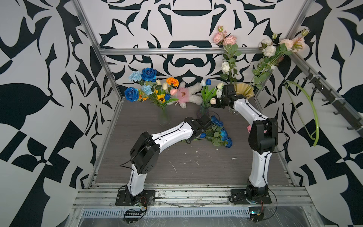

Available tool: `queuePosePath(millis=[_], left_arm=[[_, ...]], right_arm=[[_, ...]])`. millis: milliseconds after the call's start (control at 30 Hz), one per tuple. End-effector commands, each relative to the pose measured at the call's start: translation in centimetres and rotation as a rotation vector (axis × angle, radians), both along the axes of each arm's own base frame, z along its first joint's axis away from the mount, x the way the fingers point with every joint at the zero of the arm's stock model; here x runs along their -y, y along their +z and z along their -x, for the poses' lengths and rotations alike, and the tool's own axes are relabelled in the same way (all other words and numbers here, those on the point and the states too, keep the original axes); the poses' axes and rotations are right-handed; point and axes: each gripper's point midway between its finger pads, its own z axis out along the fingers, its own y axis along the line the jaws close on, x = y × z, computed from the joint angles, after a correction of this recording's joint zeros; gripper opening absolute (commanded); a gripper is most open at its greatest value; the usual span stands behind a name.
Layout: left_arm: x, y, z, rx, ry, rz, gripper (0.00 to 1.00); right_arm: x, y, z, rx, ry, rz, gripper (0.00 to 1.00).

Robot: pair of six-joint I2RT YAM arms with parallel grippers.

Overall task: Pick out blue flowers from the vase
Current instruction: Place the flower at the center of the board.

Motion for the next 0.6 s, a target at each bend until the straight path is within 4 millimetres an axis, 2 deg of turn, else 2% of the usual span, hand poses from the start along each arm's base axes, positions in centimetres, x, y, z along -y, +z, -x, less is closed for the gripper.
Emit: queuePosePath(millis=[0, 133, 233, 300, 567], left_arm=[[2.1, -0.7, -0.7, 0.010, -0.014, 0.083, 0.33], [2.7, -1.1, -1.2, -0.007, -0.002, 0.148, 0.45], [3.1, -0.3, -1.5, -0.003, 0.004, 0.199, 0.56], [3.5, 1.3, -1.7, 0.008, 0.004, 0.261, 0.58], [5.3, 9.8, -3.7, 0.074, -0.007, 0.525, 0.66]], right_arm=[[0.3, 4.6, 0.4, 0.085, 0.008, -0.013, 0.00], [0.3, 4.1, 0.5, 0.073, 0.007, -0.005, 0.00], [0.4, 4.0, 0.5, 0.073, 0.008, -0.002, 0.00], [0.4, 3.9, 0.5, 0.072, 0.011, 0.001, 0.00], [0.3, 3.8, 0.9, 0.072, 0.025, 0.004, 0.00]])
